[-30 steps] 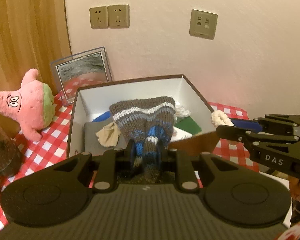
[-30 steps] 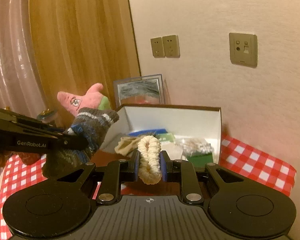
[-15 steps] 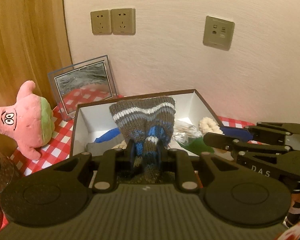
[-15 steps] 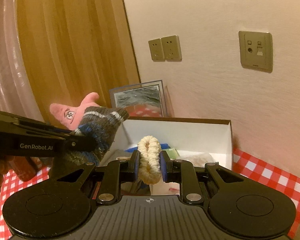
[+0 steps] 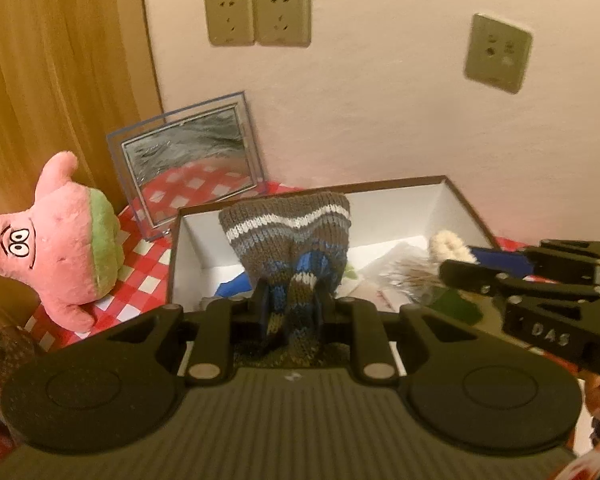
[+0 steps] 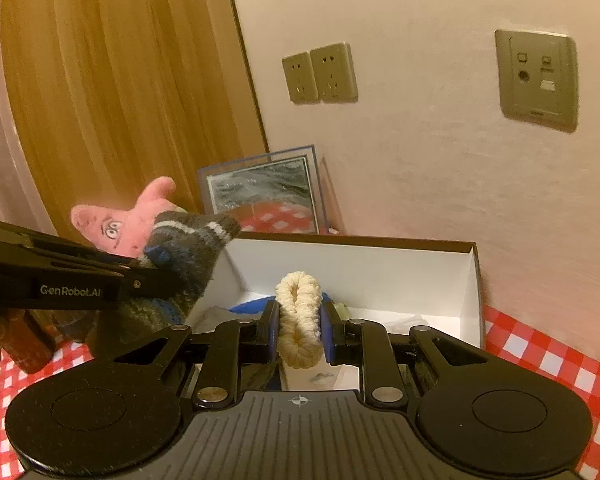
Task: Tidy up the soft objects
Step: 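Carry the knit sock over the box with the left tool while the right tool carries the hair tie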
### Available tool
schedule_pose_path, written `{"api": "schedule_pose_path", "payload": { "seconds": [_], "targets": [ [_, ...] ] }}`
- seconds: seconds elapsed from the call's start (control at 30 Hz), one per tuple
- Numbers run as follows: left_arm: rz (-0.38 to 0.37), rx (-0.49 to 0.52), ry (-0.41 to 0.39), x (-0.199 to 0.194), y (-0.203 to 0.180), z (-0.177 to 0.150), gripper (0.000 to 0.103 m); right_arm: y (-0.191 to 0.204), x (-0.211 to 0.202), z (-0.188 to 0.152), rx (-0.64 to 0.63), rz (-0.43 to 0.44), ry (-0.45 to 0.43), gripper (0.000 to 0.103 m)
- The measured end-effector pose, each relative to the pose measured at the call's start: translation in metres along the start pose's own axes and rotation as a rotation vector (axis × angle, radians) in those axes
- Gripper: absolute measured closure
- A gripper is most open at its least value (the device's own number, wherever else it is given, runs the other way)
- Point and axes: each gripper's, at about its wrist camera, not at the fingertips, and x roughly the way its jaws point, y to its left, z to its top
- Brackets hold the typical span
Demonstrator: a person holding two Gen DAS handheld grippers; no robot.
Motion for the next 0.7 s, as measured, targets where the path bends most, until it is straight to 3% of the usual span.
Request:
{"api": "schedule_pose_path", "payload": {
  "seconds": [0.37, 0.53, 0.7],
  "targets": [
    [0.048, 0.005, 0.066, 0.045, 0.026, 0.008, 0.083, -0.009, 0.030, 0.005, 0.030, -0.019, 0.030, 0.081],
    [0.076, 0.017, 0.074, 0.061, 0.031, 0.013, 0.072, -0.010, 0.037, 0.005, 0.031, -0.021, 0.039, 0.081],
    [0.056, -0.004, 0.072, 0.067, 0.036, 0.014, 0.071, -0.009, 0.040, 0.004, 0.026, -0.017, 0.041, 0.081]
  ]
}}
